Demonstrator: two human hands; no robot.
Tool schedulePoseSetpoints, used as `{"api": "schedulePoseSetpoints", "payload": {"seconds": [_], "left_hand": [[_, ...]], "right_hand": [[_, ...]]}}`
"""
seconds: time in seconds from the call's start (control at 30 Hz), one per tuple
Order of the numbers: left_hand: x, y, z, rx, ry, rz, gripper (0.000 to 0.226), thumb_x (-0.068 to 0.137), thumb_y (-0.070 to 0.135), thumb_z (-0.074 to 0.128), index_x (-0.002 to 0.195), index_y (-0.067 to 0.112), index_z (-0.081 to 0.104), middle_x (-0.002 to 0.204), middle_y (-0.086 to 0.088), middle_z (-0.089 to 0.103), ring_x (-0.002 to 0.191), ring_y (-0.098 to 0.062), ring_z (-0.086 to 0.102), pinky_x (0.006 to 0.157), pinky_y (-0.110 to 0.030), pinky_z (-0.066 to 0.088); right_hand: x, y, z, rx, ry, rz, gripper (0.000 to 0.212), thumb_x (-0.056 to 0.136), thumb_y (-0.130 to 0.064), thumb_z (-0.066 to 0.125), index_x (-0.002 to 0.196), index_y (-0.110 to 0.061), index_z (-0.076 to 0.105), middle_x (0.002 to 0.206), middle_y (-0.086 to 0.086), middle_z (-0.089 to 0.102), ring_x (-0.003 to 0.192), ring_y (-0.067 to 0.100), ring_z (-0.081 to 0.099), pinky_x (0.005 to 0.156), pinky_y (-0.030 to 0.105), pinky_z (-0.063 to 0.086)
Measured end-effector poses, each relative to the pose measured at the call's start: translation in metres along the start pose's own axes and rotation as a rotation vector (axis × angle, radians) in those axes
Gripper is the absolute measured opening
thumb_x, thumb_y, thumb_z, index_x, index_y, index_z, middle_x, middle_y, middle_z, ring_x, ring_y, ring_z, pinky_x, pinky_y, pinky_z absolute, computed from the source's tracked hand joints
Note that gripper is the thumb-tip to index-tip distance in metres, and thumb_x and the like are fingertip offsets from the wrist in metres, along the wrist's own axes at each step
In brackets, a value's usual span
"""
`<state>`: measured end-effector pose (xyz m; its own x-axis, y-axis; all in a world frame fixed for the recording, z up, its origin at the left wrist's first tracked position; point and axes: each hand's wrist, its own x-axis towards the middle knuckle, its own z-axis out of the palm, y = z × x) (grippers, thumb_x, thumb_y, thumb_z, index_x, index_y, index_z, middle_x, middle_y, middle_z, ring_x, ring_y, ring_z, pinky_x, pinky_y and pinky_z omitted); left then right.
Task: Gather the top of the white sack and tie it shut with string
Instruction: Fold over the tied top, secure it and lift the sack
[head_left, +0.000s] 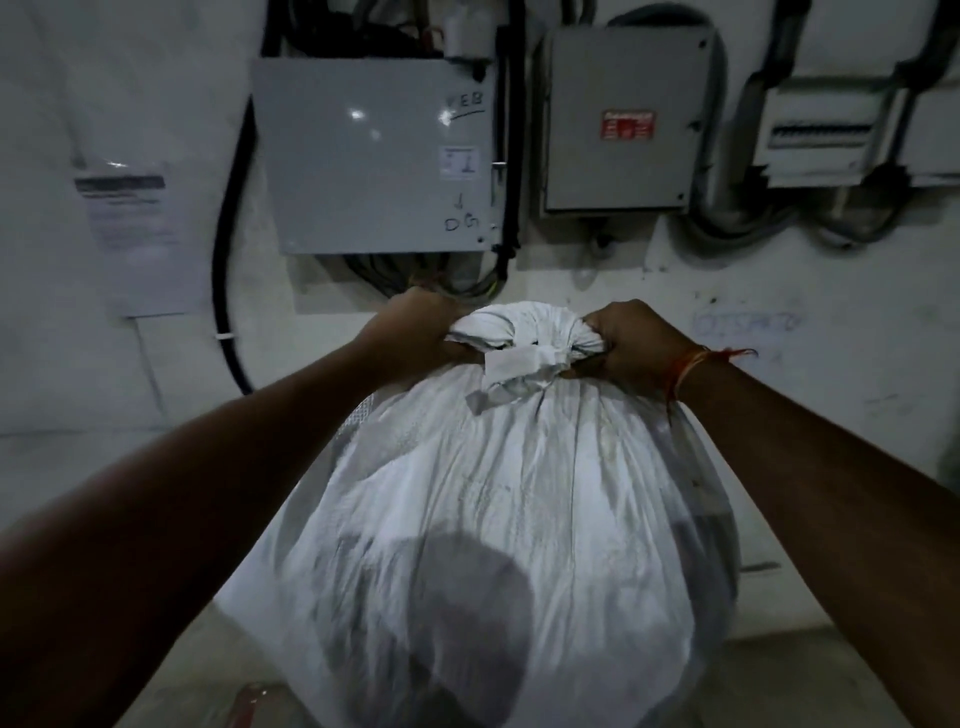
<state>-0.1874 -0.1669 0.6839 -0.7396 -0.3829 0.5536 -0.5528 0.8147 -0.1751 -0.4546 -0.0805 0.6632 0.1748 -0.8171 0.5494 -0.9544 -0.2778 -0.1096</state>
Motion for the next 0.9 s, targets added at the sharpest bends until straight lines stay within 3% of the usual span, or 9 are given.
{"api": "schedulePoseSetpoints", "payload": {"seconds": [0.1,0.2,0.3,0.43,0.53,0.63,0.77,0.9], "left_hand": [[0.042,0.050,0.019,-0.018,-0.015,-0.011,0.062,0.071,0.069,0.046,0.086,0.012,0.068,0.085,-0.011,0.073,0.080,-0.030,0.068,0.064,-0.034,0.049],[0.082,0.102,0.036,-0.041,-0.005,-0.029,0.048,0.072,0.057,0.051,0.083,0.014,0.068,0.080,-0.008,0.072,0.074,-0.026,0.067,0.059,-0.029,0.038],[0.120,0.153,0.047,-0.082,-0.019,-0.031,0.040,0.076,0.053,0.061,0.082,0.014,0.068,0.080,-0.005,0.073,0.071,-0.023,0.066,0.060,-0.034,0.047],[0.185,0.211,0.068,-0.096,-0.048,-0.002,0.034,0.079,0.050,0.069,0.080,0.016,0.067,0.082,-0.003,0.073,0.068,-0.017,0.059,0.060,-0.030,0.038],[0.233,0.244,0.092,-0.119,-0.067,0.043,0.040,0.078,0.056,0.065,0.082,0.017,0.067,0.085,-0.002,0.074,0.072,-0.019,0.064,0.062,-0.028,0.037],[0.280,0.275,0.116,-0.151,-0.068,0.100,0.065,0.068,0.076,0.045,0.084,0.017,0.068,0.086,0.001,0.074,0.074,-0.017,0.064,0.063,-0.030,0.042],[0.336,0.318,0.148,-0.182,-0.074,0.182,0.048,0.077,0.068,0.063,0.084,0.021,0.069,0.087,0.002,0.074,0.070,-0.011,0.057,0.063,-0.028,0.038],[0.375,0.358,0.177,-0.197,-0.053,0.210,0.068,0.067,0.080,0.044,0.087,0.021,0.071,0.086,0.001,0.075,0.074,-0.016,0.066,0.063,-0.029,0.043]], "right_hand": [[-0.030,0.058,-0.027,0.005,-0.019,0.015,0.034,0.070,-0.039,0.087,0.077,-0.012,0.069,0.085,0.008,0.076,0.082,0.021,0.069,0.068,0.027,0.043],[-0.060,0.114,-0.057,0.027,-0.053,0.038,0.030,0.069,-0.038,0.088,0.067,-0.021,0.063,0.071,-0.003,0.070,0.070,0.013,0.064,0.062,0.019,0.041],[-0.086,0.164,-0.088,0.029,-0.094,0.054,0.042,0.070,-0.037,0.088,0.056,-0.032,0.048,0.059,-0.019,0.053,0.058,-0.003,0.051,0.057,0.007,0.034],[-0.118,0.241,-0.123,0.030,-0.053,0.104,0.032,0.070,-0.037,0.088,0.069,-0.014,0.065,0.070,-0.002,0.069,0.071,0.014,0.064,0.063,0.024,0.042],[-0.135,0.291,-0.150,0.003,-0.064,0.122,0.031,0.067,-0.044,0.086,0.070,-0.020,0.066,0.070,-0.005,0.068,0.071,0.012,0.064,0.064,0.024,0.041],[-0.149,0.341,-0.173,-0.058,-0.082,0.155,0.033,0.068,-0.043,0.086,0.078,-0.015,0.072,0.077,-0.003,0.072,0.076,0.014,0.067,0.067,0.026,0.041],[-0.178,0.407,-0.195,-0.095,-0.072,0.176,0.045,0.065,-0.052,0.079,0.085,-0.012,0.074,0.086,0.003,0.077,0.082,0.017,0.071,0.072,0.030,0.050],[-0.201,0.462,-0.205,-0.097,-0.090,0.203,0.040,0.069,-0.043,0.085,0.084,-0.008,0.073,0.083,0.007,0.077,0.080,0.019,0.071,0.069,0.027,0.045]]}}
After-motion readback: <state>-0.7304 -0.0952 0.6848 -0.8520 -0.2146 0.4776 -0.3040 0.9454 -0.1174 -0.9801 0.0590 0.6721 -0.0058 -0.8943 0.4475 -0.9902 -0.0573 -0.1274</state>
